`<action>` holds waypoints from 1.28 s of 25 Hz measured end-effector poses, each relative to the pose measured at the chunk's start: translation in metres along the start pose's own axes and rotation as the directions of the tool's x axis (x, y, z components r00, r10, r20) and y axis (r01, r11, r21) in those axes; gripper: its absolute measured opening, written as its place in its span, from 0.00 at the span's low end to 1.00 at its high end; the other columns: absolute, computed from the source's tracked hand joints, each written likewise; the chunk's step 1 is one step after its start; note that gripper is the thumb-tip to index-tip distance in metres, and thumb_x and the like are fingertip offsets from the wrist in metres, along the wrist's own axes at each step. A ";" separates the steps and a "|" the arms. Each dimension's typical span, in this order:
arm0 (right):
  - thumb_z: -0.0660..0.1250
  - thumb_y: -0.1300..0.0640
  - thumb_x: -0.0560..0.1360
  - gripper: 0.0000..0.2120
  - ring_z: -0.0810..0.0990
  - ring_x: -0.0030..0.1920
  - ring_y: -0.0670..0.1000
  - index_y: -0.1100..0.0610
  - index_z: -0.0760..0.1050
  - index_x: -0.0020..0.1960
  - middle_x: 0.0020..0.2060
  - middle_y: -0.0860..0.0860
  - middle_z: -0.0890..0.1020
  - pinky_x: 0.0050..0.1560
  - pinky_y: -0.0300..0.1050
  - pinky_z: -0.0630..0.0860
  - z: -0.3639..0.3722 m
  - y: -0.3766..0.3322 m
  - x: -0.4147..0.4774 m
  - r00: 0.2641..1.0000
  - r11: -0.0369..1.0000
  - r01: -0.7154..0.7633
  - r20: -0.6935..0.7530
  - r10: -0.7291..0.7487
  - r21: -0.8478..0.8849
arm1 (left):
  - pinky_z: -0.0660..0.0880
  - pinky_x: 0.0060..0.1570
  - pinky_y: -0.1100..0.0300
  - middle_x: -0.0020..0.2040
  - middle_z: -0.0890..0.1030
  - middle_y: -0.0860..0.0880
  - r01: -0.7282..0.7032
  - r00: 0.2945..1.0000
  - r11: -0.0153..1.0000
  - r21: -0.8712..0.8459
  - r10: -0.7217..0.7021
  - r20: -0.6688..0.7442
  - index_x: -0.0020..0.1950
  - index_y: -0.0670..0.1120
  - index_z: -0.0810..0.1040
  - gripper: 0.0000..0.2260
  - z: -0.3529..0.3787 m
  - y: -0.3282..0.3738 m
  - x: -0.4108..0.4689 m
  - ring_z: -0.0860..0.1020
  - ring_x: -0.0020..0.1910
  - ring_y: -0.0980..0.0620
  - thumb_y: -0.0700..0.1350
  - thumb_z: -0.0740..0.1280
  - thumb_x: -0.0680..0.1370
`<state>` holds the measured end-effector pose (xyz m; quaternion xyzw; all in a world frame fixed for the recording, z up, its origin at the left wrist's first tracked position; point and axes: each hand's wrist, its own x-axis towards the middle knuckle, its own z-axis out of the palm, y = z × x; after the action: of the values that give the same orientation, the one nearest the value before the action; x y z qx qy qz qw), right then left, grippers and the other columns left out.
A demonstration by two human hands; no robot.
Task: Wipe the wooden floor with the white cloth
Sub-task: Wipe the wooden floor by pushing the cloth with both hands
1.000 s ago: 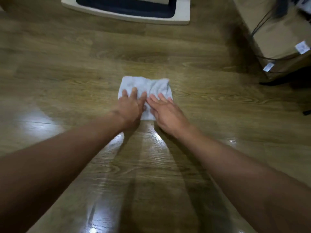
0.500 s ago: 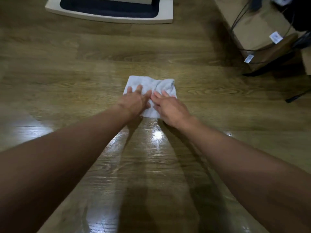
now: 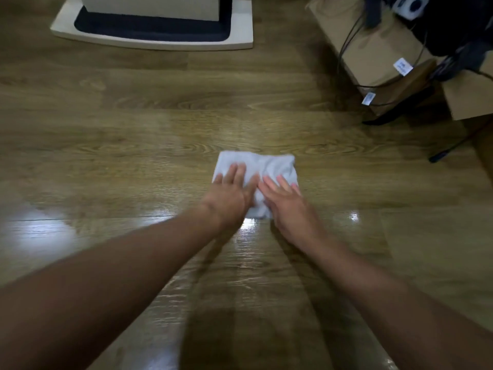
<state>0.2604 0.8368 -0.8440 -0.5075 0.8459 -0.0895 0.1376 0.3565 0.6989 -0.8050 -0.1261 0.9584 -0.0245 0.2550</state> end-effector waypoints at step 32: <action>0.54 0.53 0.81 0.21 0.58 0.76 0.53 0.54 0.63 0.74 0.74 0.50 0.65 0.75 0.52 0.55 -0.006 0.023 -0.144 0.971 0.972 -0.230 -0.058 0.232 0.038 | 0.51 0.74 0.48 0.78 0.45 0.40 -0.305 0.946 0.952 0.025 0.306 -0.105 0.78 0.46 0.45 0.23 0.000 0.098 -0.044 0.44 0.77 0.38 0.45 0.45 0.83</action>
<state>0.3042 0.9750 -0.8247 -0.4002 0.9016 -0.1019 0.1285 0.3711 0.8049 -0.7944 0.0265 0.9786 0.0043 0.2041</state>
